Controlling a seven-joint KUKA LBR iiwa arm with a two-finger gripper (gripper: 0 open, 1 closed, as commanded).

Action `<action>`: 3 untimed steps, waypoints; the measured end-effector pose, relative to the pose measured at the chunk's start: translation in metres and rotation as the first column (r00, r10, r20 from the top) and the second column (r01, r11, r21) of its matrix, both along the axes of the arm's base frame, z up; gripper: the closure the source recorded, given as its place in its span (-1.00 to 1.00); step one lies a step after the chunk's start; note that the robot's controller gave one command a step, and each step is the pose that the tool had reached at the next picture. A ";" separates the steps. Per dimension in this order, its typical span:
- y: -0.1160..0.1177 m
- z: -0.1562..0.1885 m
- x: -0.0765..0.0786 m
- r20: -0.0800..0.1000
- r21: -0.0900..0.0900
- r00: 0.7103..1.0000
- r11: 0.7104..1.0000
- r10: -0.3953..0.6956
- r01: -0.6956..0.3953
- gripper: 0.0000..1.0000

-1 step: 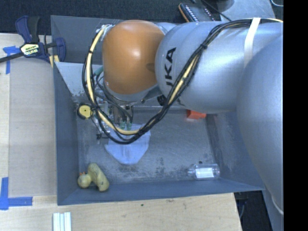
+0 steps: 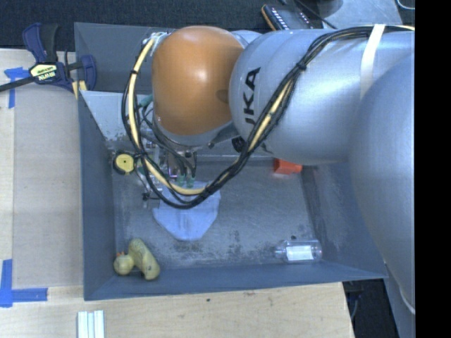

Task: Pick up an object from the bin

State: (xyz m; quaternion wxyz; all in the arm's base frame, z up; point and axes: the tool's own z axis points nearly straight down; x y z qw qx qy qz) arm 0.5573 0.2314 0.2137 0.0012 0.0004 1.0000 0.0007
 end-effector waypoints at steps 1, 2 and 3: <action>-0.067 -0.126 0.032 -0.002 -0.001 0.881 0.881 0.473 -0.473 -1.00; -0.088 -0.141 0.058 0.007 -0.003 0.770 0.770 0.638 -0.638 -1.00; -0.050 -0.143 0.000 0.000 0.000 0.469 0.469 0.883 -0.883 -1.00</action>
Offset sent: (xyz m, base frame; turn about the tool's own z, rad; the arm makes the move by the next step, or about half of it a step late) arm 0.0559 -0.0888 -0.1437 -0.6961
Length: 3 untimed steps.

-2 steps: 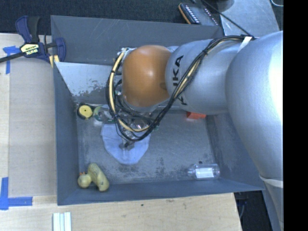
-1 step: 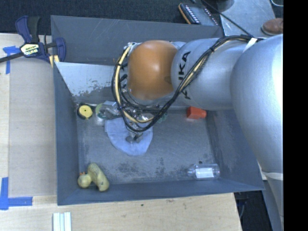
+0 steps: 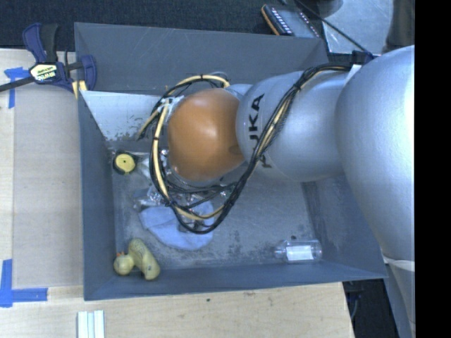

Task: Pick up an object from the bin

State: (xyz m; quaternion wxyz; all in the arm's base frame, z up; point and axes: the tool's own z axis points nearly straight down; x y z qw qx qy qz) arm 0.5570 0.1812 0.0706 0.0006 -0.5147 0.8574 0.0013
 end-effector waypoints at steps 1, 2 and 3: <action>0.007 0.000 0.042 0.011 0.004 1.000 1.000 0.024 -0.024 -1.00; 0.039 0.002 -0.067 0.013 0.003 0.993 0.994 0.114 -0.114 1.00; 0.039 0.002 -0.067 0.013 0.003 0.993 0.994 0.113 -0.113 1.00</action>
Offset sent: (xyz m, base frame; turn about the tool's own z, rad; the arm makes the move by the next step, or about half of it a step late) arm -0.0714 0.0399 -0.0006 -0.1195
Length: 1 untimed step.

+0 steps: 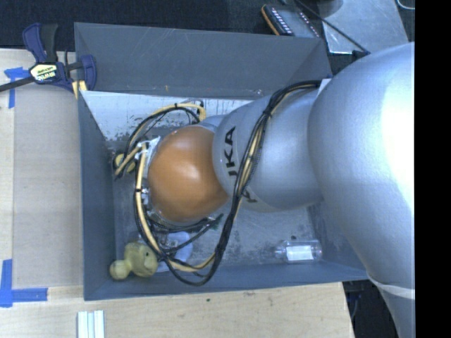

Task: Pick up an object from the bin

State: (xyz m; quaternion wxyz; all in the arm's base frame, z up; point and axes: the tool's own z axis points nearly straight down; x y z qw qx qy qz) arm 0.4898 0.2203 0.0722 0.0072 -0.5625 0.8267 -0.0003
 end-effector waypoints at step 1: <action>0.000 0.005 -0.001 -0.003 -0.001 1.000 1.000 -0.001 0.001 1.00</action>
Offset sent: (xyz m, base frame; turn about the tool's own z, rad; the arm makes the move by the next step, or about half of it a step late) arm -0.0001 0.0000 0.0368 0.0000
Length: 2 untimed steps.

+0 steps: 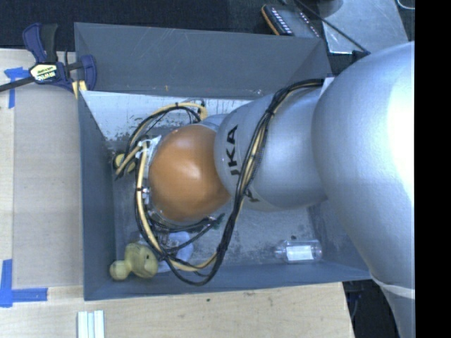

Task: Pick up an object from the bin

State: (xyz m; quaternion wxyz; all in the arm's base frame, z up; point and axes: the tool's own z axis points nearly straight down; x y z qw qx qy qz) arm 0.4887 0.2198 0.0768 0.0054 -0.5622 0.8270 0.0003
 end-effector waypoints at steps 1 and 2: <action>0.000 0.020 -0.002 -0.005 -0.002 1.000 1.000 -0.001 0.001 1.00; 0.000 0.036 0.000 0.001 0.000 1.000 1.000 -0.001 0.001 1.00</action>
Offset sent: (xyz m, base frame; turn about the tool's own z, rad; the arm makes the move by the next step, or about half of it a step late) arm 0.0000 0.0000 0.0682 0.0000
